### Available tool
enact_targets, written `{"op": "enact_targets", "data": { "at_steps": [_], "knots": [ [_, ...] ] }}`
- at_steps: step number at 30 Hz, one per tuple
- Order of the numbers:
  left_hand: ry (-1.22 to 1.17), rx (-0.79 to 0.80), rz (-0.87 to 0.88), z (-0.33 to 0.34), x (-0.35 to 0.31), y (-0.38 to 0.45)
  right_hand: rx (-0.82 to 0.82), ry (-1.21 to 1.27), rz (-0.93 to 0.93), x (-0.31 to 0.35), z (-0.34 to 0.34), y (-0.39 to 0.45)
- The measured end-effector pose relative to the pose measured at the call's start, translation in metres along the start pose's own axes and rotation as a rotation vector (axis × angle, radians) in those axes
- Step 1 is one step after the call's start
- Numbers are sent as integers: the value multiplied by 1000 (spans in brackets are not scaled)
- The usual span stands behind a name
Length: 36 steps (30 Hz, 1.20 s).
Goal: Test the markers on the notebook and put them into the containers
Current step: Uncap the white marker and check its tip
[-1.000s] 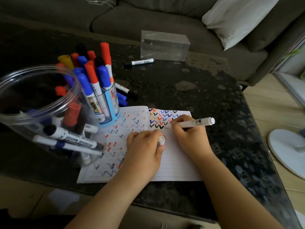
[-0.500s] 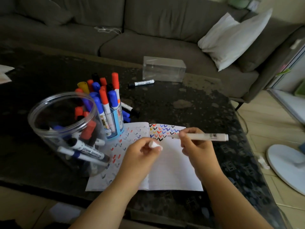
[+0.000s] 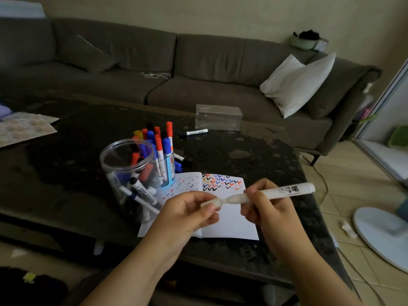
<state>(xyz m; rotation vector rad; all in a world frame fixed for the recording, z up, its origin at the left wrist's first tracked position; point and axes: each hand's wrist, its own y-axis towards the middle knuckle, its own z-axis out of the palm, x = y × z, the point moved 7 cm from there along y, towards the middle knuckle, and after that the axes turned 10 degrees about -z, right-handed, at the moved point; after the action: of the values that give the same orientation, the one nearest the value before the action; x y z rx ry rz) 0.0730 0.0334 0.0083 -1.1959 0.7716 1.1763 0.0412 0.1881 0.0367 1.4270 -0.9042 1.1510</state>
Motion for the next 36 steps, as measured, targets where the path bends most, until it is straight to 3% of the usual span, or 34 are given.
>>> {"op": "enact_targets", "data": {
  "at_steps": [5,11,16,25,31,36],
  "knots": [
    [170,84,36,6,-7,-26,96,-99,-25,17,10,-16],
    [748,76,203,6,-16,-49,119,-135,-75,33,22,-28],
    [713,29,280,2,-22,-57,40,-32,-81,31,36,-34],
    [637,-72,195,-35,-5,-59,249,-161,100,17,61,-34],
    [597,-162,200,-72,-9,-65,65,-95,104,16,49,-28],
    [622,-223,202,-100,-13,-77,150,-137,68,23,70,-26]
  ]
}}
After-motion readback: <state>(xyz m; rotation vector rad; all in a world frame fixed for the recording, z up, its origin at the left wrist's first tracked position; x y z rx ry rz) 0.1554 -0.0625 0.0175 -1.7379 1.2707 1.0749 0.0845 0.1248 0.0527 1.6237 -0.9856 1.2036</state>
